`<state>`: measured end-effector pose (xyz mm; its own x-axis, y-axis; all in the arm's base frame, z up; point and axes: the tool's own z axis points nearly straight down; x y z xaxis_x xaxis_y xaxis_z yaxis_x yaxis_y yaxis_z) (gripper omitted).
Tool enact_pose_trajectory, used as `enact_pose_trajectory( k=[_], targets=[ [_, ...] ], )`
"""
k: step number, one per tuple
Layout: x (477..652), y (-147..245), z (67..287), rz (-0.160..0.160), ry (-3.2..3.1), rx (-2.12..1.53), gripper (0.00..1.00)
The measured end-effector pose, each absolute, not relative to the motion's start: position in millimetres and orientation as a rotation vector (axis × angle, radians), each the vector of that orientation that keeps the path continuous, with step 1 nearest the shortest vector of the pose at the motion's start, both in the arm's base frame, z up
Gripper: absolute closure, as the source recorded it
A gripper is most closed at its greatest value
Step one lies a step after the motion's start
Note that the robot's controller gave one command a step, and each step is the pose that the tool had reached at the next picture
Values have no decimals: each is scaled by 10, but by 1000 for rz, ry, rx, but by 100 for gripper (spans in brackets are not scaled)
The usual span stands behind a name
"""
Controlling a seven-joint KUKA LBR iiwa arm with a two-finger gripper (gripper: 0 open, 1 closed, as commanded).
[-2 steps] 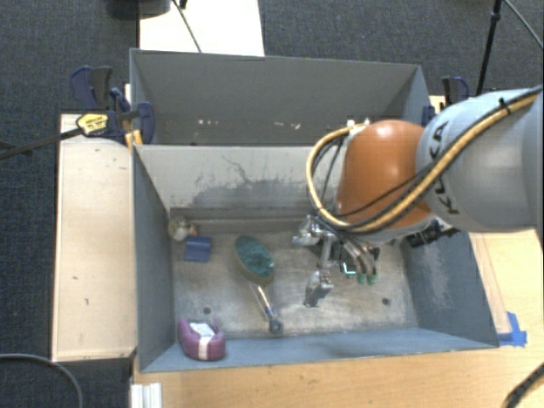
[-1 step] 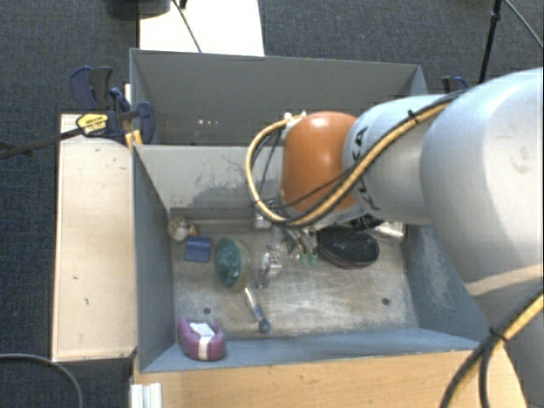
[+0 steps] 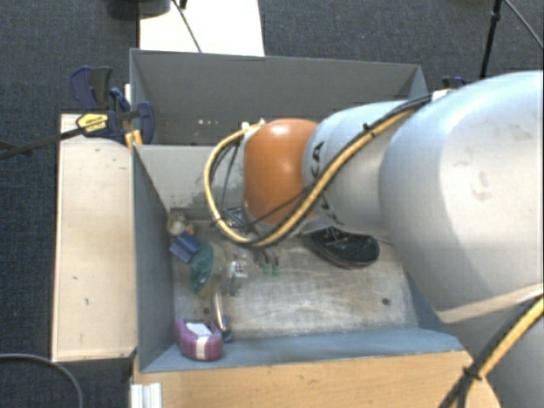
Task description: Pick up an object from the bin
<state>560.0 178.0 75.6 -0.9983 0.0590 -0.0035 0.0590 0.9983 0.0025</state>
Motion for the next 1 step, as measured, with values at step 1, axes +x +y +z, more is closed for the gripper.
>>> enact_pose_trajectory(
  k=[1],
  targets=[
    [5511, 1725, 727, -1, 3121, 280, 0]
  ],
)
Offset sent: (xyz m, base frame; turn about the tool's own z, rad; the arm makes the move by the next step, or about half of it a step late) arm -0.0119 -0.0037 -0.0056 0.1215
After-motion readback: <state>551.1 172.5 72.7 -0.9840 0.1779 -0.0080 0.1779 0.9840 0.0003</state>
